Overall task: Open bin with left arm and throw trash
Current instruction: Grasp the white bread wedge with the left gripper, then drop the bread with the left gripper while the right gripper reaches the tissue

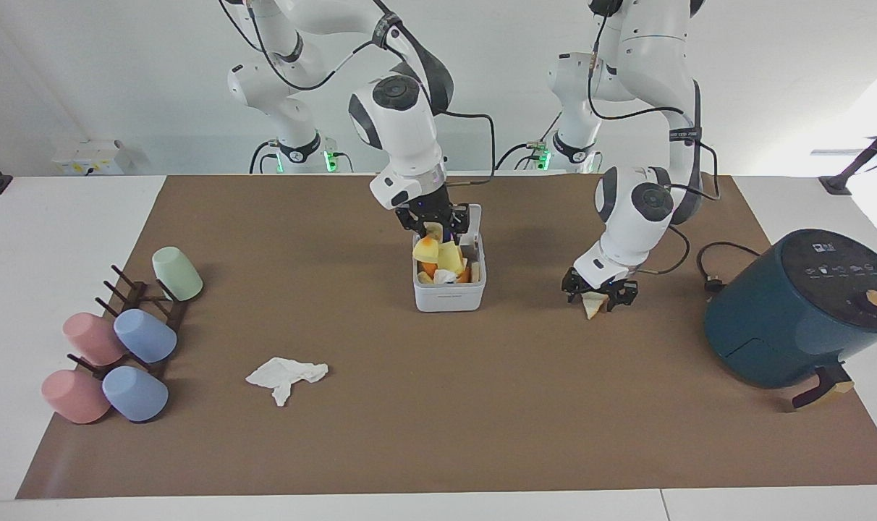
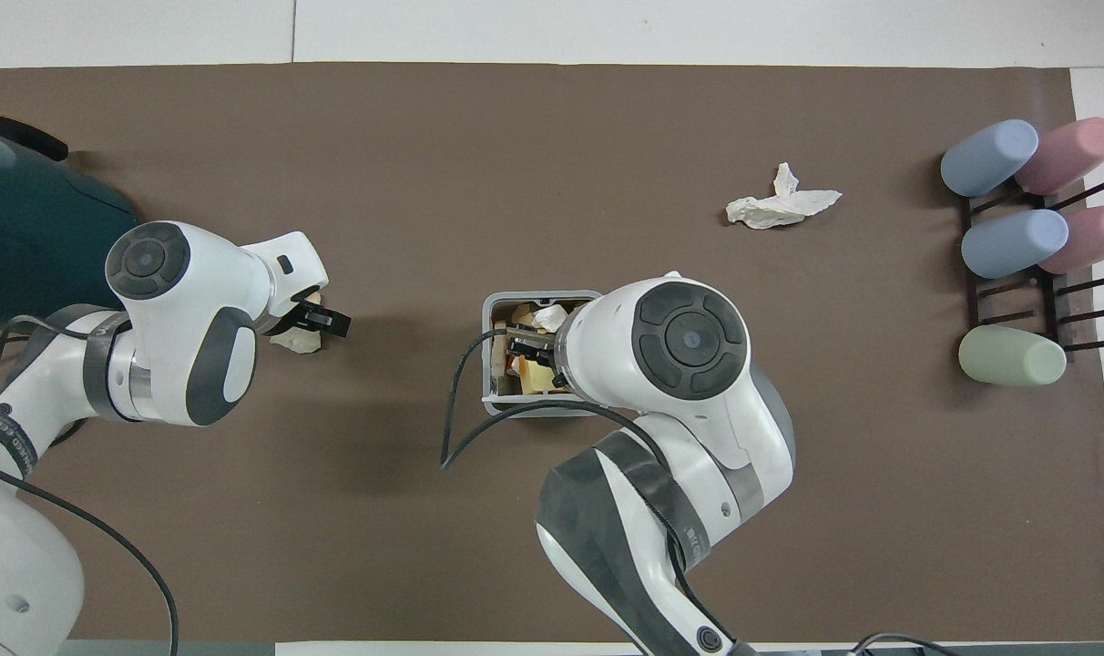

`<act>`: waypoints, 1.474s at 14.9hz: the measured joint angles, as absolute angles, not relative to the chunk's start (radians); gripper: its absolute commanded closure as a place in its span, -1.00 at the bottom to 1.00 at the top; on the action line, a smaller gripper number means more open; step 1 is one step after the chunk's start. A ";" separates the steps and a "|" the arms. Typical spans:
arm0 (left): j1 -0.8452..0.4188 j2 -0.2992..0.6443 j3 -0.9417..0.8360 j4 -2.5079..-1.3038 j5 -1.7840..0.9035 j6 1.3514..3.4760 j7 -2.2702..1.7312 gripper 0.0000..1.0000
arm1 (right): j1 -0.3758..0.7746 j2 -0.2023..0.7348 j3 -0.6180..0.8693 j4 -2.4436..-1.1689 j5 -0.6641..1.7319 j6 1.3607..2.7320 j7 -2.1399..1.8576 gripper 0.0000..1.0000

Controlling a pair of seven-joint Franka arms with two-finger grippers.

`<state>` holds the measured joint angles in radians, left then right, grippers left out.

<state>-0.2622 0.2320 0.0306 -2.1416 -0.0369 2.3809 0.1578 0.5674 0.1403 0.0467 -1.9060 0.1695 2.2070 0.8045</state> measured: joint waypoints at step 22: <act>-0.503 0.125 0.004 -1.930 -0.129 2.245 -0.291 1.00 | 0.234 0.205 0.026 -1.794 0.078 2.223 -0.061 -0.67</act>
<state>-0.5033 0.1251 0.0042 -1.9298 -0.1286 2.2446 -0.2905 0.2342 0.2053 0.0265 -1.7944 0.0777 2.2231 -0.0610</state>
